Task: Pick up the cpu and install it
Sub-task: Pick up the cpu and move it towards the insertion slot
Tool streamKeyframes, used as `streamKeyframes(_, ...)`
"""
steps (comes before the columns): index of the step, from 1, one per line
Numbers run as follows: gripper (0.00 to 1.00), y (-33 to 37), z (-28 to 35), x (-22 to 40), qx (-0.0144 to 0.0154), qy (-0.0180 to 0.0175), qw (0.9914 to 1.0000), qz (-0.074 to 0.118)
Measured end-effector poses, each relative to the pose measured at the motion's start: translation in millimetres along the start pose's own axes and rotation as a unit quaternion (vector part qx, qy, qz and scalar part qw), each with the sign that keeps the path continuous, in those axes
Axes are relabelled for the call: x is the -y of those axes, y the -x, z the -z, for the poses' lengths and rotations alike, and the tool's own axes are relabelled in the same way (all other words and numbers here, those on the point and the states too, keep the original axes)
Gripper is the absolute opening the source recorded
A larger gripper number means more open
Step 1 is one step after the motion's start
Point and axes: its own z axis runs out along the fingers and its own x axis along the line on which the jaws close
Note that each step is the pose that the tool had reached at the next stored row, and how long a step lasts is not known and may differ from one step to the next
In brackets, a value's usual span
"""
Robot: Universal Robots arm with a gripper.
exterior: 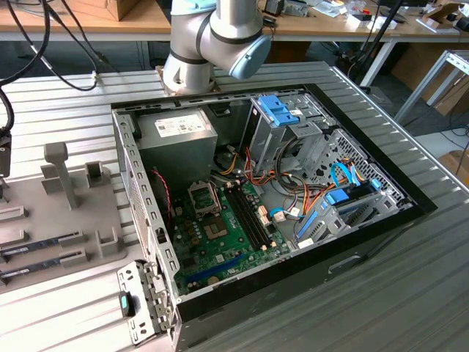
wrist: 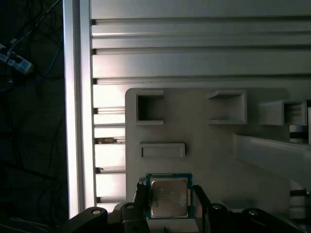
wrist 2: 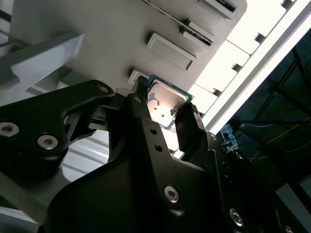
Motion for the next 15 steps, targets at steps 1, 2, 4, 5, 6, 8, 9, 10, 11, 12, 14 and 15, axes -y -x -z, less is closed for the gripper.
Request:
streamKeyframes(1, 0.47, 0.0, 1.1, 0.0, 0.0, 0.0, 1.0, 0.0)
streamKeyframes(2, 0.47, 0.0, 2.0, 0.0, 0.0, 0.0, 1.0, 0.0)
streamKeyframes(4, 0.47, 0.1, 4.5, 0.0, 0.0, 0.0, 1.0, 0.0)
streamKeyframes(5, 0.47, 0.1, 5.5, 0.0, 0.0, 0.0, 1.0, 0.0)
streamKeyframes(6, 0.47, 0.2, 6.7, 0.0, 0.0, 0.0, 1.0, 0.0)
streamKeyframes(8, 0.47, 0.2, 8.5, 0.0, 0.0, 0.0, 1.0, 0.0)
streamKeyframes(9, 0.47, 0.3, 9.4, 0.0, 0.0, 0.0, 1.0, 0.0)
streamKeyframes(10, 0.47, 0.3, 10.2, 0.0, 0.0, 0.0, 1.0, 0.0)
streamKeyframes(11, 0.47, 0.3, 11.1, 0.0, 0.0, 0.0, 1.0, 0.0)
streamKeyframes(12, 0.47, 0.3, 12.0, 0.0, 0.0, 0.0, 1.0, 0.0)
streamKeyframes(14, 0.47, 0.4, 13.5, 0.0, 0.0001, 0.0, 1.0, 0.0)
streamKeyframes(15, 0.47, 0.4, 14.9, 0.0, 0.0, 0.0, 1.0, 0.0)
